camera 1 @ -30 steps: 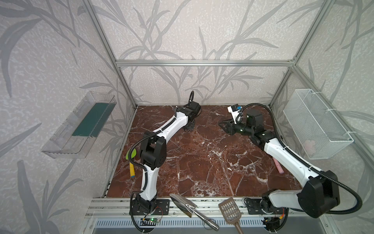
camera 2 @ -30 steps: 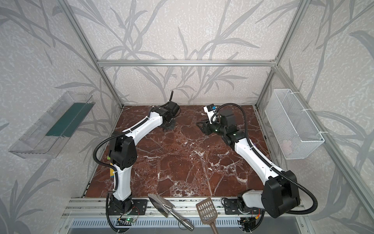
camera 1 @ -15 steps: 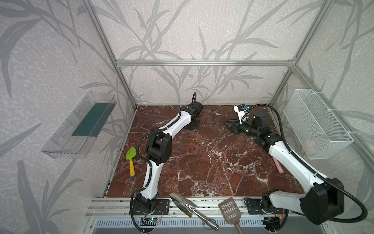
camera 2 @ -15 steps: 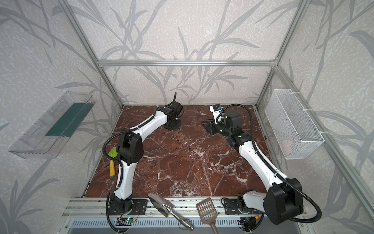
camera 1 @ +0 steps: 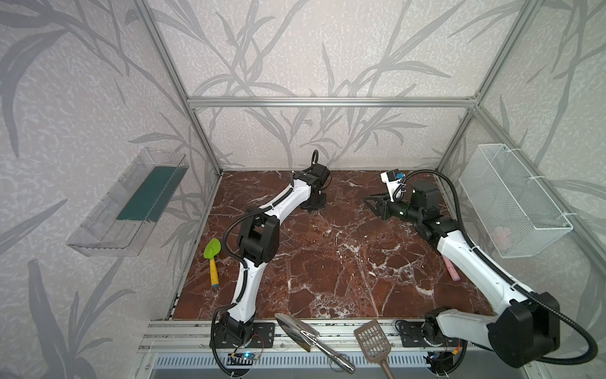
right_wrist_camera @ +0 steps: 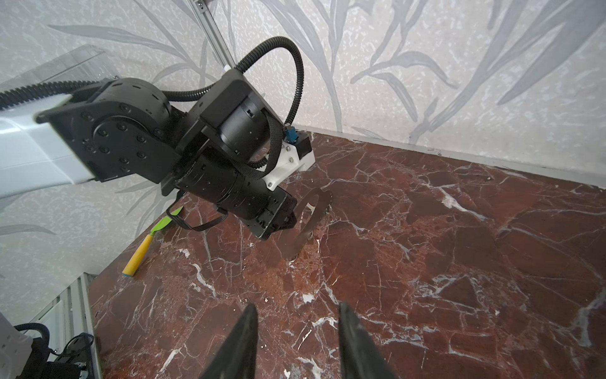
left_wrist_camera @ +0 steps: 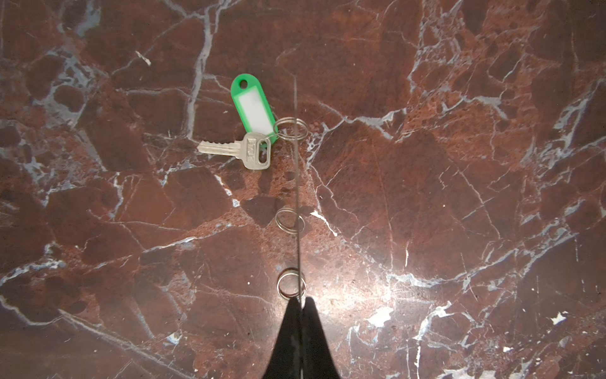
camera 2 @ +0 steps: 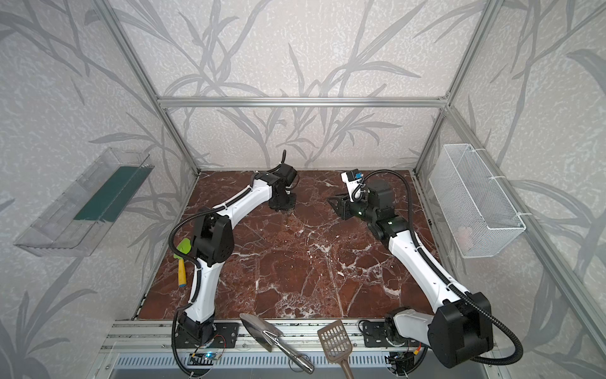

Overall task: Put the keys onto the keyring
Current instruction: 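Lower the plate toward the table with the left gripper, then set the plate flat on the table and open the left gripper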

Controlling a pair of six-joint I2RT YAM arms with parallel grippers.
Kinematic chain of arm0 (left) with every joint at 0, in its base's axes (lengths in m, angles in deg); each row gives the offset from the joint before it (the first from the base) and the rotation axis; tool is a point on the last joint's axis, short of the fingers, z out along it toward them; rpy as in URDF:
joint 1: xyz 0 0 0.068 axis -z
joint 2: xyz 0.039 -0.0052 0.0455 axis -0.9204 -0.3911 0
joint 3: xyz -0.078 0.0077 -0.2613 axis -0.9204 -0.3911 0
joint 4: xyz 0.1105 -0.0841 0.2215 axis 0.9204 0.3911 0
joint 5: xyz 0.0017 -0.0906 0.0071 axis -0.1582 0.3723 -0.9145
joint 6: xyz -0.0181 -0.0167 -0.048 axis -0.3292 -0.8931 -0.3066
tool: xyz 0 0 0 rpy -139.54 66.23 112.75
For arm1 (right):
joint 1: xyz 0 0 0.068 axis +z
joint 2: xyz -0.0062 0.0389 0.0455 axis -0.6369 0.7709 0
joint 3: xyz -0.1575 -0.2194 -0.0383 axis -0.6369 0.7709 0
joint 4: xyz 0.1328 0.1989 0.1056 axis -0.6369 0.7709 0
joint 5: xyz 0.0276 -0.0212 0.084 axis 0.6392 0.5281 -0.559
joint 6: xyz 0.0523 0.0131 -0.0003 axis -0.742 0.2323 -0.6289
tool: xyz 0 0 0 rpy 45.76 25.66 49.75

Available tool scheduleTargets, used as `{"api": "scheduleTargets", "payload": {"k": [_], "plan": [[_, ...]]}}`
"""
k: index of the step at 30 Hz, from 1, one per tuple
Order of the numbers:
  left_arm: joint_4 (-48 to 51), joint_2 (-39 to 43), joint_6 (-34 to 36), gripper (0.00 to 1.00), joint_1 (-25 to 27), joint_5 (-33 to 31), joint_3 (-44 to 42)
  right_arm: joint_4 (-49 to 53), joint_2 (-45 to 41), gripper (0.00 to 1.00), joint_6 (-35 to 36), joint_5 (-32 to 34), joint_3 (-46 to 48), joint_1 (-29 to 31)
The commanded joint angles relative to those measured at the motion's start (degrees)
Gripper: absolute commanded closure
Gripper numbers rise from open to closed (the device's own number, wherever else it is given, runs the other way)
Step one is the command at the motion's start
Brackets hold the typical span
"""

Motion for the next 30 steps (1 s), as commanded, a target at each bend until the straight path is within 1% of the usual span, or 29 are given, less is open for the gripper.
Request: {"api": "scheduleTargets", "payload": {"k": [1,7,12,18,30], "plan": [[0.4,-2.1,-2.3,1.0,0.3,2.2,1.1,0.1,-1.5,0.6,0.6,0.1,0.4,-0.5],[-0.8,-2.0,-2.8,1.0,0.4,4.1,1.2,-0.2,-1.8,0.59,0.6,0.1,0.8,-0.6],[-2.1,-1.5,-2.6,0.93,0.4,6.6,1.2,-0.2,-1.6,0.59,0.5,0.1,0.9,-0.7],[-3.6,-0.8,-2.9,0.89,0.7,8.0,1.3,-0.1,-1.8,0.59,0.5,0.2,0.9,-0.9],[-8.0,-0.1,-2.7,0.86,2.3,13.9,1.0,0.2,-2.4,0.59,0.5,0.4,0.9,-1.0]]}}
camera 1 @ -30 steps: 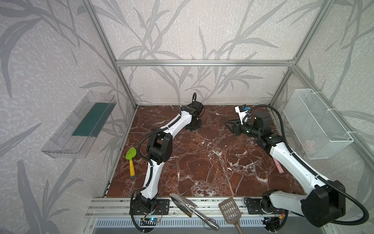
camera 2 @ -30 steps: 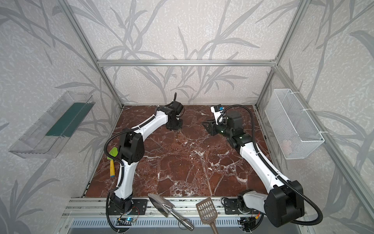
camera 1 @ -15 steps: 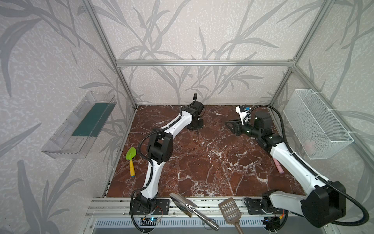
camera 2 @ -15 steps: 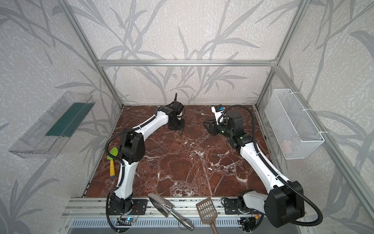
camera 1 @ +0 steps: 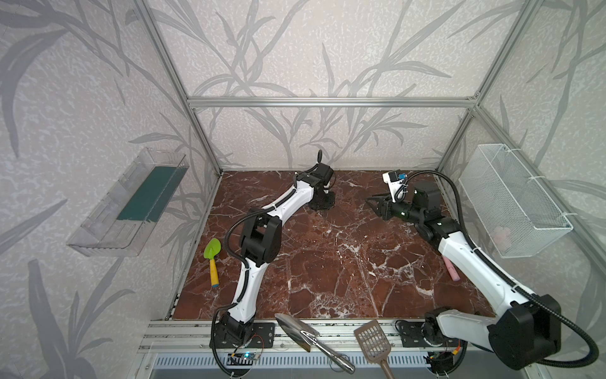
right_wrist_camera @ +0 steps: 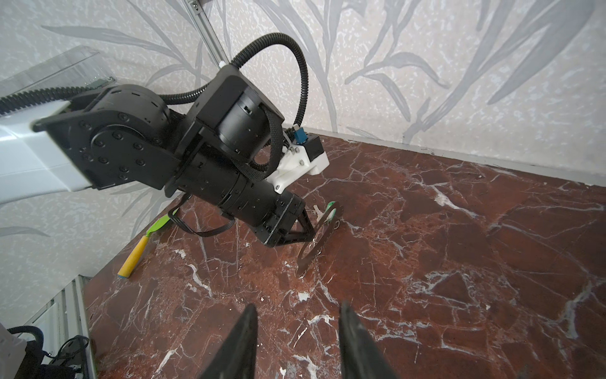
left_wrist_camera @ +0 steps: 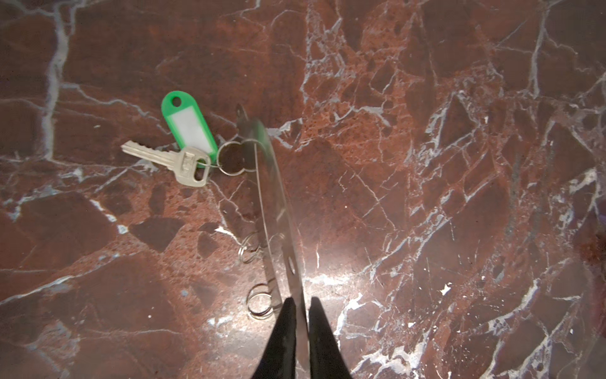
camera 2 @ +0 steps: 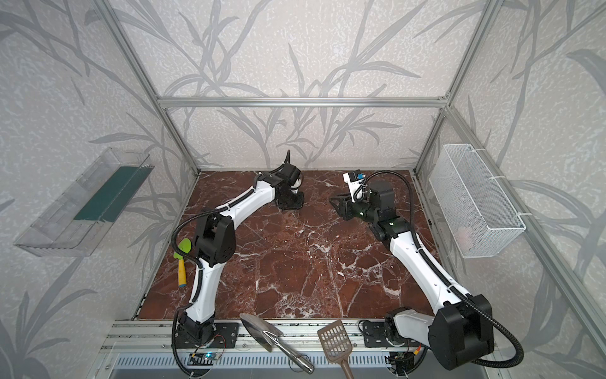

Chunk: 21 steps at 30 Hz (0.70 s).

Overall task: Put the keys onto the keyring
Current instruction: 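Set the plate flat on the table and open the left gripper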

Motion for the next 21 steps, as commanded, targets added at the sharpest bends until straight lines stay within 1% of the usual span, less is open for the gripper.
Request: {"api": "scheduleTargets", "payload": {"k": [1,7,12,17,21], "plan": [[-2.2,0.5,-0.7,0.86,0.9,2.9,0.8,0.3,-1.6,0.59,0.3,0.3,0.3,-0.3],[-5.9,1.9,-1.0,0.85,1.3,4.4,-0.5,0.6,-1.7,0.59,0.5,0.7,0.1,-0.3],[-8.3,4.3,-0.8,0.85,1.3,3.3,-2.7,1.1,-1.6,0.59,0.5,1.0,-0.2,-0.3],[-9.3,6.8,-0.2,0.85,0.7,1.5,-5.1,1.4,-1.4,0.59,0.3,1.3,-0.4,-0.3],[-11.5,10.2,-0.3,0.85,-0.1,-2.2,-9.4,1.8,-1.5,0.59,0.1,1.8,-0.5,-0.3]]}}
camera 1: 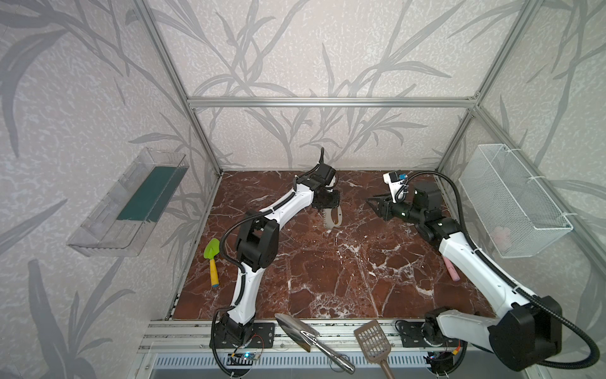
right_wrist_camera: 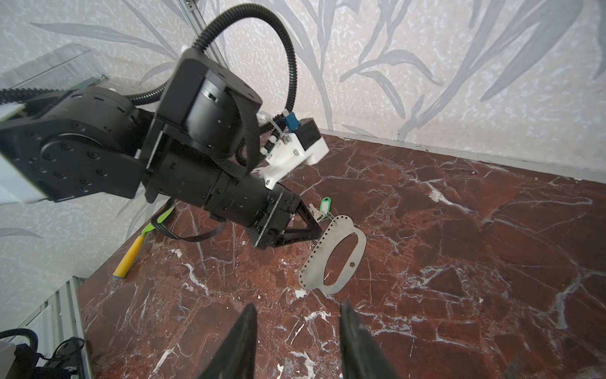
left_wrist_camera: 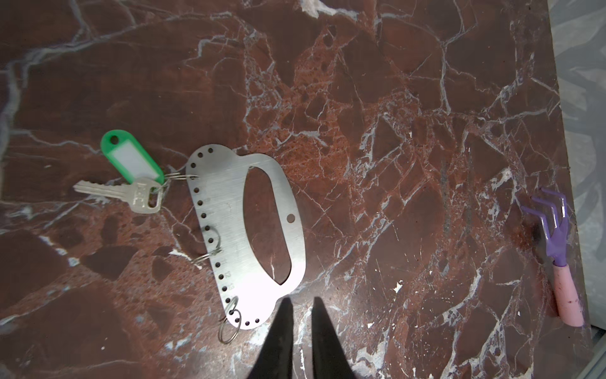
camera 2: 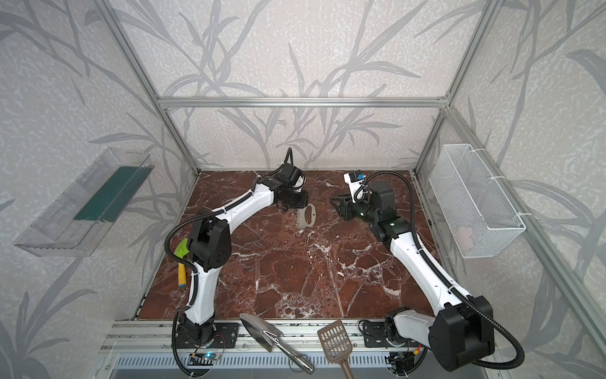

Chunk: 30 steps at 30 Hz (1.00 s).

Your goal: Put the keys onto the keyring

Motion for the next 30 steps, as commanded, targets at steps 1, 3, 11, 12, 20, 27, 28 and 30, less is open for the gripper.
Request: {"api": "scheduleTargets", "payload": {"k": [1,3,11,12,20,27,28,30], "plan": [[-2.8,5.5,-0.3,0.85,-1.0,-4.3,-3.5,0.8,-1.2,0.58,-0.1,1.1,-0.5,-0.3],[-4.9,7.6,-0.3,0.85,-1.7,-5.0,-6.6,0.9,-1.1,0.59,-0.5,2.4,-0.3,-0.3],[-11.7,19.2,-2.1,0.85,-7.6,-3.5,-20.8,-2.9,3.0,0.59,-5.9,4.9,1.3,-1.6],[-11.7,21.0,-1.9,0.85,-8.5,-4.1,-23.1,-3.3,3.5,0.59,-6.8,5.3,1.5,-1.7],[-8.0,34.4,0.8,0.81,-17.3,-9.7,-35.0,-6.3,7.8,0.57,-10.0,3.3,2.5,-3.3],[-6.6,43.0,2.5,0.11,-25.0,-12.6,-39.9,-4.1,7.4,0.01,-11.7,1.6,2.8,-6.5],[-6.3,43.7,2.7,0.01,-25.8,-12.5,-39.8,-3.1,7.1,0.01,-11.8,2.0,2.8,-7.2],[-5.7,44.5,2.8,0.01,-27.5,-11.0,-39.5,-1.8,6.3,0.01,-11.7,1.9,3.0,-8.7]]}}
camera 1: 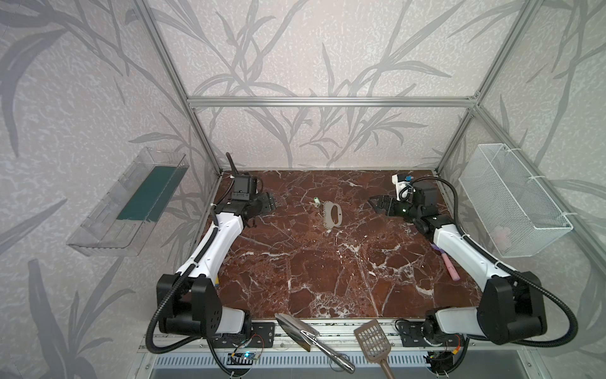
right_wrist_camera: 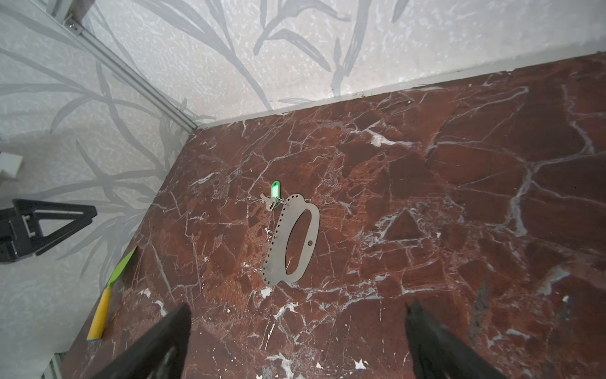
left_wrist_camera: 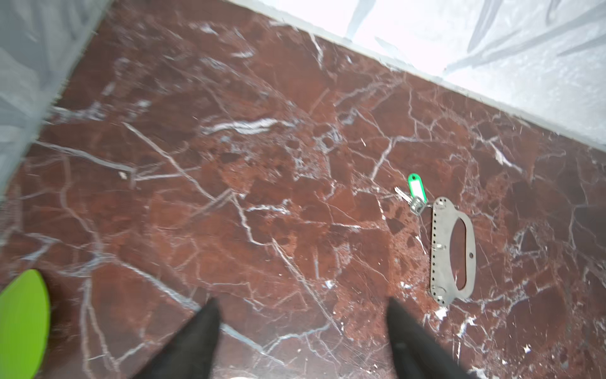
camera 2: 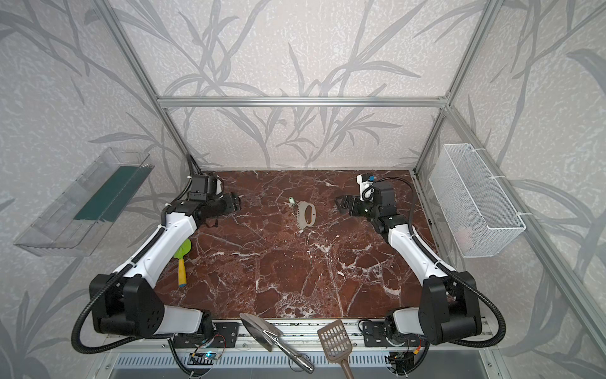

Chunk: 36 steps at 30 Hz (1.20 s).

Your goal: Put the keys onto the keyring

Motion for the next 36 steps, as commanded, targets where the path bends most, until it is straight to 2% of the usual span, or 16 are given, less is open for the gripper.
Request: {"api": "scheduleTargets", "payload": {"k": [1,5,9,11,15,19,22,25,27,30,36], "plan": [[2.3,2.1,0.4,0.01,-2.0,-0.3,0.3,2.4,-1.9,0.01,-0.9,-1.1,0.7,-2.3],[4.9,2.4,0.5,0.01,-3.2,-2.7,2.0,4.2,-2.6,0.01,-0.4,-0.3,0.9,-3.2],[3.7,5.4,1.5,0.01,-3.3,-8.5,1.0,4.7,-2.4,0.01,0.0,0.1,0.5,-3.2],[-0.1,7.9,2.3,0.01,-3.3,-13.6,-2.5,4.7,-2.5,0.01,0.1,0.8,0.5,-3.2],[-13.7,13.5,6.4,0.01,-3.4,-21.0,-15.4,4.4,-2.7,0.01,0.7,1.3,0.5,-3.2],[-35.7,19.0,14.7,0.01,-3.5,-18.4,-31.6,5.0,-2.7,0.01,1.6,2.0,0.5,-3.2],[-54.7,22.4,15.4,0.01,-3.7,-18.1,-44.3,4.8,-1.9,0.01,1.8,1.7,0.5,-3.2],[-71.8,21.7,16.8,0.01,-4.2,-17.7,-53.5,4.6,-1.4,0.01,1.8,1.1,0.3,-3.2],[-74.7,20.6,17.7,0.01,-4.3,-17.8,-55.1,3.9,-1.4,0.01,1.6,1.2,0.4,-3.2],[-71.9,18.9,14.7,0.01,-4.3,-18.9,-54.3,3.0,-1.6,0.01,1.4,1.6,0.5,-3.2],[-79.2,10.8,16.0,0.01,-4.5,-16.9,-54.1,2.7,-2.0,0.01,2.0,4.2,0.9,-3.2]]}}
